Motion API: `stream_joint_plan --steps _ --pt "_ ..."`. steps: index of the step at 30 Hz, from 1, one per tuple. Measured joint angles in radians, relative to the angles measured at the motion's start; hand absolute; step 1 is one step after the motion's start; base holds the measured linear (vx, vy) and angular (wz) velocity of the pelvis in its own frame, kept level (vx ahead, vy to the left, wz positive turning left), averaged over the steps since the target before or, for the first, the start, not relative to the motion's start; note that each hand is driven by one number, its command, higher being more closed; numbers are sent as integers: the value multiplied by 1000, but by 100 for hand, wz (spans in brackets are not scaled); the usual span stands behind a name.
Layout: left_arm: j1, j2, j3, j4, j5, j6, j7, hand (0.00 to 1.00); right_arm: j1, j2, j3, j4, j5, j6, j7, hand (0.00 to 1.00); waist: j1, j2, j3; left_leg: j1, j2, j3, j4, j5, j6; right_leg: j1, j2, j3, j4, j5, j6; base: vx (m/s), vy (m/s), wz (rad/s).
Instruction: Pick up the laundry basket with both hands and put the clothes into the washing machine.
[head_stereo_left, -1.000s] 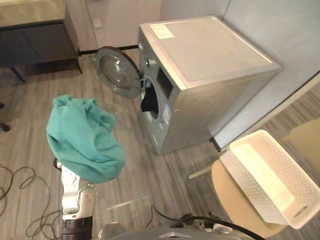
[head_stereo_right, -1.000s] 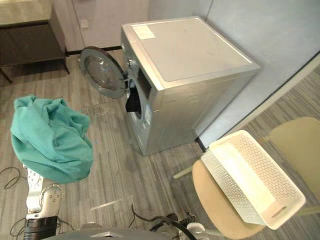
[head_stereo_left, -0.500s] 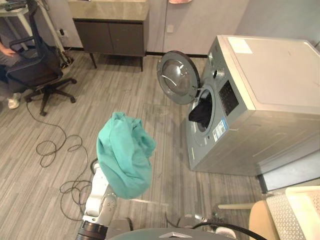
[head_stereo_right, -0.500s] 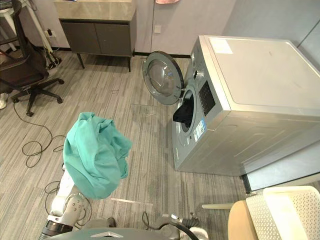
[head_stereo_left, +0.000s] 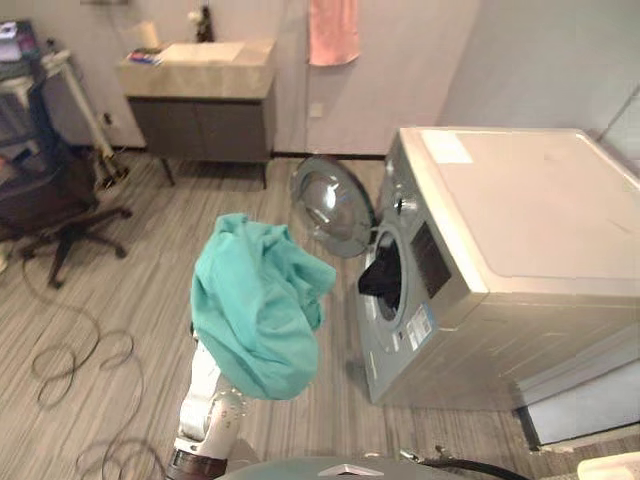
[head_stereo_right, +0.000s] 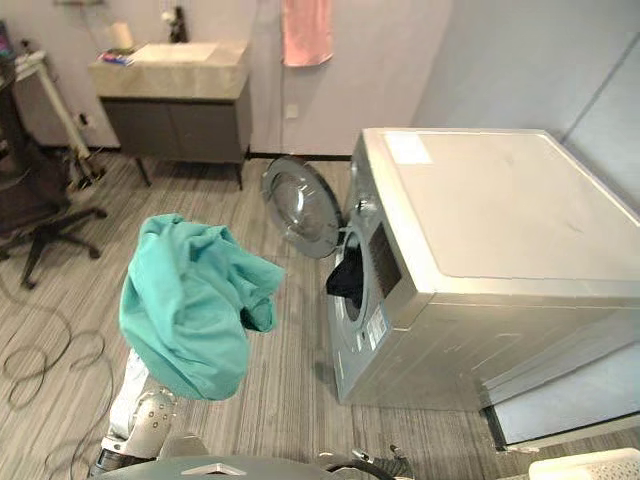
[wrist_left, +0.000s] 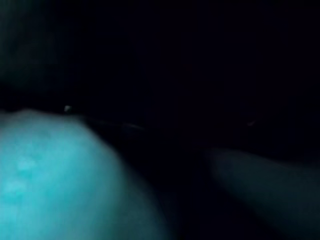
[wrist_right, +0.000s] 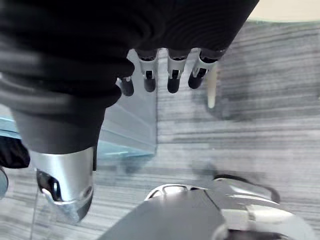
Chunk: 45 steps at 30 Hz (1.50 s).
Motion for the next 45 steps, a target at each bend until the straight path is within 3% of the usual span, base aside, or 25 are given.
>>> stream_joint_plan --steps 1,3,6,7,8,9,11,13,17,20,21,22,23,25,28,30,31,32,34,35,37,39,42,44,45 --pt "-1 2 -4 19 0 2 5 100 -1 5 6 0 0 0 -10 0 -1 -12 5 -23 8 45 -13 -58 28 32 -16 12 -32 4 6 296 81 -32" --pt "-1 7 -3 58 -1 3 6 100 -3 7 29 4 0 0 -13 0 -2 -30 11 -39 -4 84 -108 -121 33 77 -41 33 -73 10 17 290 112 -20" --pt "0 9 2 123 -3 17 7 100 -24 -2 46 58 -10 -12 -12 0 0 -45 14 -43 -147 39 -609 -150 12 101 -110 64 -105 15 32 331 253 -24" --pt "3 8 6 130 -3 21 7 100 -27 -7 45 85 -15 -19 -11 0 0 -40 10 -21 -202 -24 -798 -101 4 103 -127 76 -106 10 59 411 476 -56" --pt "17 -1 24 129 -3 20 4 100 -29 -35 38 105 -18 -25 -10 0 11 -4 4 38 -232 -129 -1000 71 -75 109 -120 114 -115 -14 106 328 391 -62" --pt "17 25 72 153 -3 20 4 100 -57 -6 32 143 -18 -26 -11 0 -7 -49 9 40 -261 -118 -980 58 -69 115 -144 146 -118 -35 123 356 366 -60" --pt "31 38 142 178 -14 18 13 100 -60 11 25 176 -20 -45 -5 0 -6 -89 40 -3 -289 -211 -820 -14 -72 86 -122 205 -99 -23 116 195 145 -46" --pt "52 51 138 187 -18 21 10 100 -60 16 16 199 -20 -45 -5 0 -9 -101 34 -44 -287 -248 -702 -98 -66 95 -129 255 -113 -8 137 146 162 -42" --pt "87 64 89 183 -18 24 -13 100 -57 20 -40 200 -27 -46 13 0 -3 -78 30 -60 -284 -149 -611 -269 -58 26 -176 346 -72 4 155 128 311 -77" --pt "96 82 70 183 -18 31 -13 100 -54 23 -43 166 -14 -44 16 0 -9 -67 25 20 -274 -13 -625 -316 -32 -165 -206 426 215 81 83 155 309 -116" --pt "105 86 76 183 -18 30 -12 100 -53 24 -42 152 -13 -45 16 0 -12 -62 26 79 -266 56 -651 -333 -21 -249 -220 413 346 153 35 184 247 -150" --pt "125 90 92 183 -18 30 -9 100 -62 23 -40 141 -7 -46 15 0 -21 -53 28 152 -256 127 -685 -344 -14 -309 -235 377 437 187 31 187 214 -152" --pt "134 89 103 183 -18 30 -7 100 -71 23 -34 136 -1 -45 14 0 -30 -54 27 188 -249 163 -704 -345 -8 -330 -247 320 470 176 28 177 133 -149" --pt "154 89 123 184 -19 26 11 100 -84 8 20 119 16 -45 7 0 -42 -56 26 303 -241 287 -797 -350 -17 -388 -279 -6 513 62 -6 149 79 -148" --pt "149 74 122 190 -31 21 18 100 -106 -2 45 120 12 -44 6 0 -48 -56 26 364 -241 402 -860 -347 -38 -441 -239 -306 435 0 6 266 37 -122" --pt "149 59 123 199 -48 21 32 100 -100 2 72 120 2 -44 5 0 -59 -70 23 391 -263 445 -874 -343 -59 -418 -203 -440 291 32 -104 347 -20 -57" --pt "150 27 129 230 -50 23 33 100 -89 -7 70 124 -5 -41 -2 0 -53 -66 30 412 -257 440 -816 -356 -68 -378 -175 -456 236 11 -169 409 -21 -39" --pt "148 -12 143 251 -55 36 34 100 -89 -27 75 114 -17 -40 -10 0 -53 -24 54 368 -164 405 -613 -350 -37 -322 -136 -470 210 7 -170 389 -25 -43" --pt "154 -13 153 261 -59 38 35 100 -85 -36 77 107 -18 -37 -18 0 -33 -6 69 275 -62 301 -335 -311 21 -254 -79 -448 167 1 -167 293 -47 -57" --pt "165 -13 153 266 -60 38 34 100 -75 -36 83 106 -19 -34 -29 0 -3 -12 74 220 -34 230 -194 -302 38 -212 -62 -430 154 0 -167 291 -48 -73" --pt "171 -12 150 265 -71 37 33 100 -64 -33 102 85 -21 -19 -30 0 13 -30 80 129 -31 154 -101 -299 43 -165 -47 -403 111 -8 -155 203 -18 -47" --pt "182 -10 148 267 -85 37 33 100 -77 -34 106 80 -32 -19 -34 0 17 -36 80 15 -31 105 -154 -299 43 -164 -33 -363 65 -3 -125 150 49 -50" --pt "204 -10 152 276 -98 38 33 100 -122 -35 127 85 -20 -19 -50 0 24 -53 98 -25 -42 64 -502 -288 22 -195 -31 -284 38 30 -92 123 129 -74" --pt "213 -11 152 278 -110 39 34 100 -146 -40 159 77 34 -26 -76 0 33 -52 104 8 -58 38 -726 -241 -7 -251 -37 -224 62 46 -78 104 198 -112" --pt "213 -11 158 279 -120 38 33 100 -183 -41 163 53 104 -39 -85 0 34 -43 137 23 -60 41 -811 -173 -16 -298 -41 -183 106 48 -70 79 307 -127"
